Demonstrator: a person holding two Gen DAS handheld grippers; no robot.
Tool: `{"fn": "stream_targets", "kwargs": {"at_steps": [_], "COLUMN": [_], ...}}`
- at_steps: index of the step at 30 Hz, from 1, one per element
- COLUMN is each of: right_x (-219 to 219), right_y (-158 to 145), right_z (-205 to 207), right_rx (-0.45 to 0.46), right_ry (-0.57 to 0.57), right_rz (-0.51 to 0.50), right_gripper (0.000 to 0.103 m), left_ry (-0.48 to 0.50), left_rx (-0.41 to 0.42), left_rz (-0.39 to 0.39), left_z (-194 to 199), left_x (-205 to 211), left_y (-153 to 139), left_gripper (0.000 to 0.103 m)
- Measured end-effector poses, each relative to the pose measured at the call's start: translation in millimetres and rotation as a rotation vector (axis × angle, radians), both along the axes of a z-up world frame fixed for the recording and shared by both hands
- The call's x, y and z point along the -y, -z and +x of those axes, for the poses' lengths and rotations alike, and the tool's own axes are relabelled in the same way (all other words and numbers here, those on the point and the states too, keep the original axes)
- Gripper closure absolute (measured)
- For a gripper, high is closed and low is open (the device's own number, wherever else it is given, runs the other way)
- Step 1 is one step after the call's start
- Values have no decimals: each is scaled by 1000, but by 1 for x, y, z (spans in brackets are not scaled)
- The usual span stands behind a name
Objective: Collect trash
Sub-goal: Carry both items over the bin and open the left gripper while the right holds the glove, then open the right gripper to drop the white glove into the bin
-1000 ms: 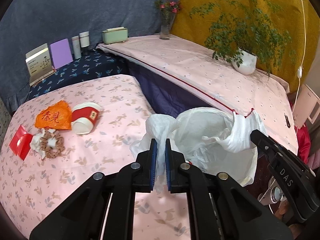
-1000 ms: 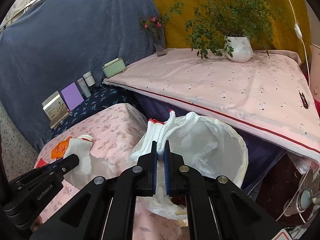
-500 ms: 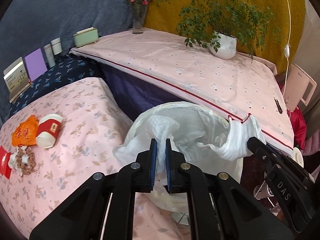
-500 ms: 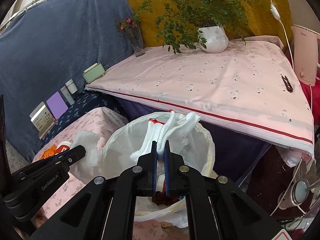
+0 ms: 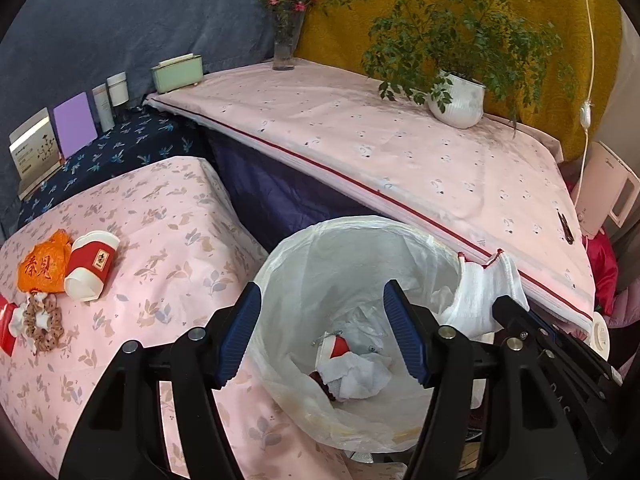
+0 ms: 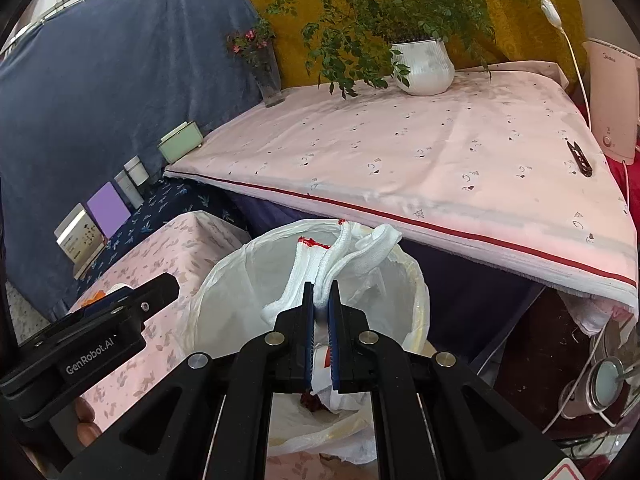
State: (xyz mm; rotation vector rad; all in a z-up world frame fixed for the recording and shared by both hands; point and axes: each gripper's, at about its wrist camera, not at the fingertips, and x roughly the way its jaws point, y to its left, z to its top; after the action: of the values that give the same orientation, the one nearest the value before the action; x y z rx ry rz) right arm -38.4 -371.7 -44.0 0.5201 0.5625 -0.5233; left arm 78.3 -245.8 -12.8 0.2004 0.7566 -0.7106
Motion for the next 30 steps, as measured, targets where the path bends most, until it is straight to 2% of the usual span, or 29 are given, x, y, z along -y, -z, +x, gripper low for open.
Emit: {"fn": "stream_targets", "kwargs": {"at_steps": [16,19,21,23,28,30], "right_x": [-23,-27,-30,-32,-38,-42], "right_y": [-5,-7,-8,-10,-14,-16], "right_z": [33,36,37,36,39,40], "right_rx": [-13,-15,-10,-2,-1,0], "right_ry": [-73,-71,-70,-67,-79,-84], "right_rz": [-19,-29,-32,-35,-39,-42], "right_gripper": [96,89,76,70,69,63], "left_ry": [-105,-127,-150,-167,-184,-190], "left_rx": [-16,-22,-22,-19,-23,-24], "left_rz": [9,14,17,12,10,7], "left_z": [22,26,28,30,33,34], "left_x": [-33,-40,-45,-51,-61,-65], "left_y": [6,8,9,9,7,7], "left_gripper": [43,41,30,28,28,28]}}
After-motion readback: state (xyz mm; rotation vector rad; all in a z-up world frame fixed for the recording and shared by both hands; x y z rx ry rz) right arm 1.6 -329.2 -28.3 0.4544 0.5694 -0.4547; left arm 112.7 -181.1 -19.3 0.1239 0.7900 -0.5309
